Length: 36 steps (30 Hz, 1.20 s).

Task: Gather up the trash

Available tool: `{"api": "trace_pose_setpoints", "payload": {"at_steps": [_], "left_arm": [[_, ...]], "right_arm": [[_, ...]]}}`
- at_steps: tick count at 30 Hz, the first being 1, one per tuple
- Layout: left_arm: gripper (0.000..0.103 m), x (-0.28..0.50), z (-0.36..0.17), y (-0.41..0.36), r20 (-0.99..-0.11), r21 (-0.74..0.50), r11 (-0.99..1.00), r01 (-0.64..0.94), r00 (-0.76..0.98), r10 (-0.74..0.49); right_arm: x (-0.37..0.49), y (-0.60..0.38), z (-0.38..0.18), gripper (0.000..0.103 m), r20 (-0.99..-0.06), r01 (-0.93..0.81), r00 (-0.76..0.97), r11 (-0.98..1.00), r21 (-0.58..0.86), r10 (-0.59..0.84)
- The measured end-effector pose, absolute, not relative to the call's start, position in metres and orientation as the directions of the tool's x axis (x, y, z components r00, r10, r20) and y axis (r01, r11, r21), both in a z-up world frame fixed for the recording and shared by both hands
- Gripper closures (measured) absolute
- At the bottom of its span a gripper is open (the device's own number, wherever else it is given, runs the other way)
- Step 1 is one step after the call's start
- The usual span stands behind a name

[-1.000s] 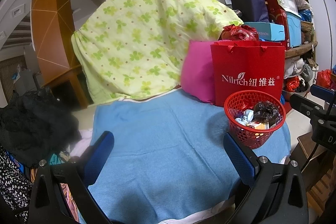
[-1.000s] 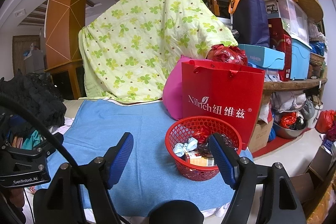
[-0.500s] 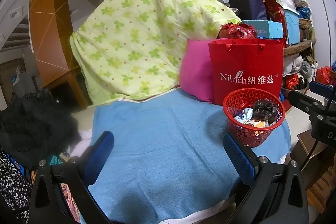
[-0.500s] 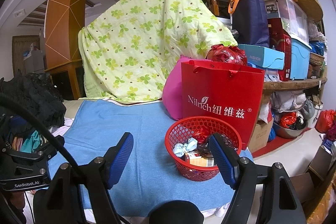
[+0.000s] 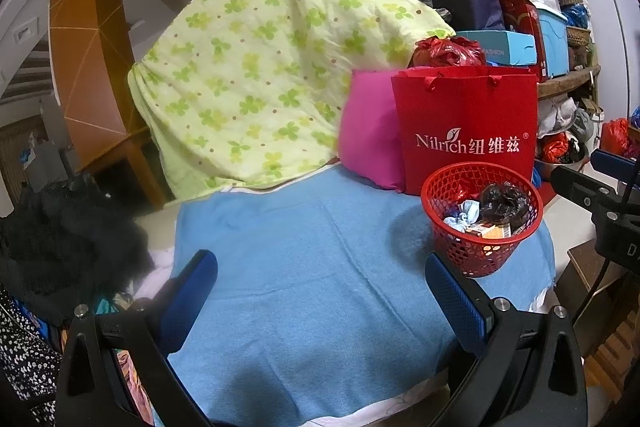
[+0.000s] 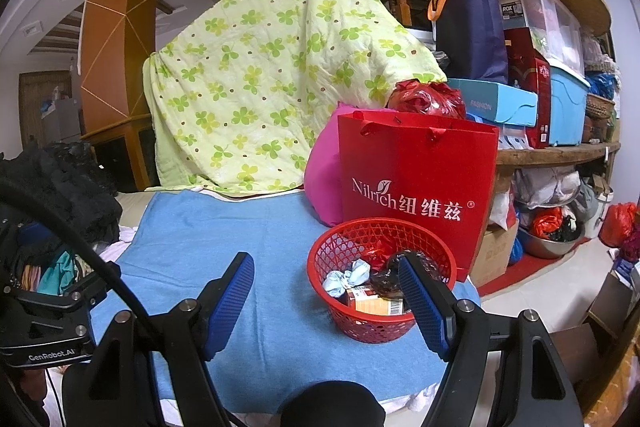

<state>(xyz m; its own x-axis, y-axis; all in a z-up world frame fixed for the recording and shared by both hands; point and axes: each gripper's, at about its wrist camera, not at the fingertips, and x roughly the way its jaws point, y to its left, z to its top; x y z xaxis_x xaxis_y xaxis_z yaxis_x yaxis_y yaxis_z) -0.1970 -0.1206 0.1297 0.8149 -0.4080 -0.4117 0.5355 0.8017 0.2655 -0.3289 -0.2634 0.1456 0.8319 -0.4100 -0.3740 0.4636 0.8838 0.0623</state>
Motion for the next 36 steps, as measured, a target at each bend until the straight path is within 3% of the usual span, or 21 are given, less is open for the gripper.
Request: {"api": "trace_pose_setpoints", "payload": {"at_steps": [36], "left_arm": [[0.000, -0.208, 0.116, -0.158, -0.485, 0.345, 0.724, 0.598, 0.773, -0.408]], "right_arm": [[-0.355, -0.299, 0.127, 0.025, -0.405, 0.542, 0.796, 0.826, 0.151, -0.449]]}}
